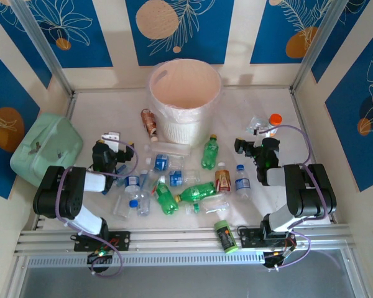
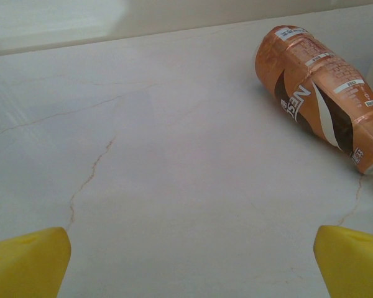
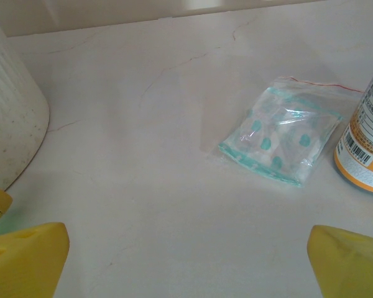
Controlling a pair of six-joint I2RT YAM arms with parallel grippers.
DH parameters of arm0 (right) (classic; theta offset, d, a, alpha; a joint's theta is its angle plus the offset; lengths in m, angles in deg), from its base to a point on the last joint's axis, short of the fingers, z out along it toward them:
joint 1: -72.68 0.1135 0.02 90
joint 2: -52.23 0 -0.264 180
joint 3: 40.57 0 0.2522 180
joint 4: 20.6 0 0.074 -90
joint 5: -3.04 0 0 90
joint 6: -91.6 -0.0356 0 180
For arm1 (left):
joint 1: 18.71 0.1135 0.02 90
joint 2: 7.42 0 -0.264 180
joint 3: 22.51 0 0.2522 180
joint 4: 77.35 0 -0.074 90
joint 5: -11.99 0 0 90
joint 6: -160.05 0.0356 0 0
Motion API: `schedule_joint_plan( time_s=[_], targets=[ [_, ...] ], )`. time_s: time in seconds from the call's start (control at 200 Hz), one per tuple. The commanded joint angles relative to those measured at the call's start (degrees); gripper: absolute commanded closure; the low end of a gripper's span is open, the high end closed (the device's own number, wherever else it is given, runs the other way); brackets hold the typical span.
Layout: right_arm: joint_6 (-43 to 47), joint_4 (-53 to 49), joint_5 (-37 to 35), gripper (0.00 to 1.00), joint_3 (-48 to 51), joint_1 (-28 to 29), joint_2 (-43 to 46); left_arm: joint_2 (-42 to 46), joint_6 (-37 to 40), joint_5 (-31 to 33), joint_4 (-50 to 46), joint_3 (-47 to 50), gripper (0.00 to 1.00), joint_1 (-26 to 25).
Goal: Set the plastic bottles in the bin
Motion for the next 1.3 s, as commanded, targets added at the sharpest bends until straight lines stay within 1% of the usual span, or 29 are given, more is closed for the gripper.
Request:
schedule_joint_plan(
  time_s=[0.0, 0.025, 0.065, 0.095, 0.135, 0.15, 0.175, 0.18, 0.22, 0.265, 0.315, 0.34, 0.365, 0.395, 0.42, 0.505, 0.58, 0.665, 0.695, 0.725, 0.8, 0.835, 0.885, 0.915, 0.945, 1.01, 1.075, 1.171, 1.296],
  targets=[
    [0.1, 0.9, 0.5, 0.01, -1.1, -0.1, 0.7, -0.3, -0.8, -1.1, -0.2, -1.3, 0.0, 0.7],
    [-0.4, -0.7, -1.9, 0.01, -2.0, 0.2, 1.7, -0.2, -0.8, -1.1, 0.0, -1.3, 0.0, 0.7],
    [-1.1, -7.5, -6.8, 0.01, -5.3, 1.1, 4.7, 0.3, -1.1, 1.1, -0.2, -1.2, 0.0, 0.4],
    [-2.2, -18.5, -11.5, 0.01, -10.2, 2.0, 7.7, 2.1, -1.9, 4.1, -3.8, -2.1, 0.0, 0.3],
    [-7.6, -35.0, -16.3, 0.01, -18.6, 2.5, 11.6, 6.8, -2.8, 7.5, -15.6, -6.0, 0.0, 0.1],
    [-10.7, -41.5, -16.9, 0.01, -21.9, 2.3, 12.8, 8.5, -3.2, 8.6, -20.6, -8.1, 0.0, -0.1],
    [-15.9, -52.0, -16.2, 0.01, -27.3, 1.8, 14.4, 11.2, -4.2, 12.3, -26.7, -11.4, 0.0, -0.2],
    [-16.9, -55.7, -15.8, 0.01, -27.3, 1.7, 14.7, 11.5, -4.5, 13.0, -27.6, -12.1, 0.0, -0.2],
    [-21.8, -66.2, -10.8, 0.01, -33.4, 0.7, 16.3, 15.7, -8.5, 15.9, -33.8, -16.2, 0.0, -0.1],
    [-25.8, -71.2, -7.6, 0.01, -36.0, 0.3, 17.6, 19.4, -13.3, 15.2, -39.6, -20.5, 0.0, 0.0],
    [-33.6, -73.5, -8.3, 0.01, -33.4, 0.3, 18.7, 21.3, -17.7, 10.5, -46.5, -26.0, 0.04, -0.1],
    [-36.3, -74.2, -5.3, 0.01, -31.7, -0.9, 19.0, 21.3, -19.4, 8.7, -50.2, -29.0, 0.07, -0.4],
    [-37.8, -74.5, -1.3, 0.0, -30.2, -2.5, 18.9, 20.9, -21.7, 8.3, -53.5, -32.7, 0.09, -0.9],
    [-38.8, -75.7, 2.4, 0.04, -29.3, -3.7, 18.5, 20.1, -24.8, 7.7, -57.9, -35.7, 0.1, -1.4],
    [-39.2, -78.0, 2.9, 0.08, -29.5, -3.8, 17.6, 19.4, -27.2, 5.8, -60.0, -37.0, 0.11, -1.6],
    [-40.2, -88.7, -4.2, 0.08, -34.8, 0.4, 14.0, 17.5, -33.6, 1.4, -62.3, -38.4, 0.12, -3.2],
    [-40.0, -96.9, -10.4, 0.09, -42.4, 5.9, 10.9, 14.6, -35.1, 0.2, -63.3, -38.7, 0.13, -5.5],
    [-42.2, -105.6, -18.9, 0.08, -52.1, 12.7, 7.8, 9.8, -35.5, -1.6, -64.5, -40.1, 0.14, -7.2],
    [-43.0, -107.7, -21.7, 0.1, -54.9, 14.9, 6.9, 7.8, -35.7, -3.0, -65.3, -41.2, 0.16, -7.3],
    [-42.9, -108.6, -23.4, 0.09, -56.9, 16.9, 6.3, 5.7, -35.9, -4.3, -66.5, -42.6, 0.18, -7.3],
    [-42.6, -107.4, -25.4, 0.1, -57.3, 20.0, 6.8, 1.2, -36.2, -5.8, -68.6, -45.8, 0.21, -7.1],
    [-42.0, -105.9, -23.5, 0.1, -56.5, 20.2, 7.7, -0.4, -36.3, -6.9, -68.1, -46.7, 0.21, -6.8],
    [-39.5, -103.6, -16.6, 0.1, -55.4, 19.1, 8.8, -2.4, -36.5, -8.8, -67.5, -47.8, 0.21, -6.4],
    [-38.1, -102.0, -12.7, 0.13, -54.4, 18.4, 9.5, -3.9, -36.5, -9.7, -67.6, -48.9, 0.21, -6.1],
    [-37.6, -101.1, -10.7, 0.15, -53.4, 18.2, 10.3, -5.6, -36.6, -11.0, -68.2, -50.2, 0.21, -5.8],
    [-37.1, -99.6, -9.0, 0.15, -51.4, 18.2, 12.4, -9.3, -36.2, -13.9, -69.8, -53.5, 0.24, -5.2],
    [-36.3, -99.1, -8.0, 0.16, -50.4, 18.2, 14.0, -12.6, -35.4, -15.3, -71.7, -56.7, 0.24, -5.1],
    [-35.3, -100.6, -7.6, 0.16, -50.8, 18.1, 15.1, -15.9, -34.9, -15.8, -73.2, -60.3, 0.24, -5.1],
    [-34.7, -102.4, -6.2, 0.21, -51.5, 18.5, 15.8, -20.3, -34.9, -15.7, -75.3, -64.5, 0.25, -5.0]
  ],
)
